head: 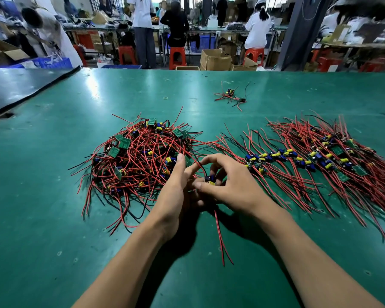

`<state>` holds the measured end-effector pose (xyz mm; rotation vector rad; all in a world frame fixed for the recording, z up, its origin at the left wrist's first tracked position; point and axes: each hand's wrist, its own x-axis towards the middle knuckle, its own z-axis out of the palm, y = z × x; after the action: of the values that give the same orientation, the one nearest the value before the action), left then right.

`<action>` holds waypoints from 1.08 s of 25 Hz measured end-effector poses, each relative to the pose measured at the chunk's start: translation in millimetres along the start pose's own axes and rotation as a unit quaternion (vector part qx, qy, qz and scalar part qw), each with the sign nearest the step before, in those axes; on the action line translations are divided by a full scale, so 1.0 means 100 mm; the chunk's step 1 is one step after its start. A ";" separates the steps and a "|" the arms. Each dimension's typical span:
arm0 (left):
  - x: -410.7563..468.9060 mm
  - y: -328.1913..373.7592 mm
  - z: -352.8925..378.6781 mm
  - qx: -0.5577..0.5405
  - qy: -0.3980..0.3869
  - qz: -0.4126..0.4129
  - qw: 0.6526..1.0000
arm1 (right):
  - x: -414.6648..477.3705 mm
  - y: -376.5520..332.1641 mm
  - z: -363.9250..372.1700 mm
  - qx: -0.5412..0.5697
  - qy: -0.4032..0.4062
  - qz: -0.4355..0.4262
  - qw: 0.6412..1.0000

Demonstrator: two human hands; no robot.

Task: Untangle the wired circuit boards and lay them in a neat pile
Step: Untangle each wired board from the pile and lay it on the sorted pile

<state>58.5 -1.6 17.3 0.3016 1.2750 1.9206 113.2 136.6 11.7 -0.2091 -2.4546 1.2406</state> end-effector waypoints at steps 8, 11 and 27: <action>-0.01 -0.03 -0.01 0.174 0.162 0.129 0.963 | 0.14 0.27 -0.30 -0.078 0.263 0.124 0.954; 0.03 -0.05 -0.09 0.352 0.189 0.121 0.909 | 0.12 0.26 -0.33 -0.100 0.304 0.113 0.941; 0.13 -0.07 -0.13 0.374 0.180 0.137 0.899 | 0.07 0.28 -0.05 -0.164 0.131 0.057 0.976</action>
<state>45.4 0.4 1.9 0.5505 2.3156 1.6661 107.5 159.6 -5.7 -0.5719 -2.4232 0.7802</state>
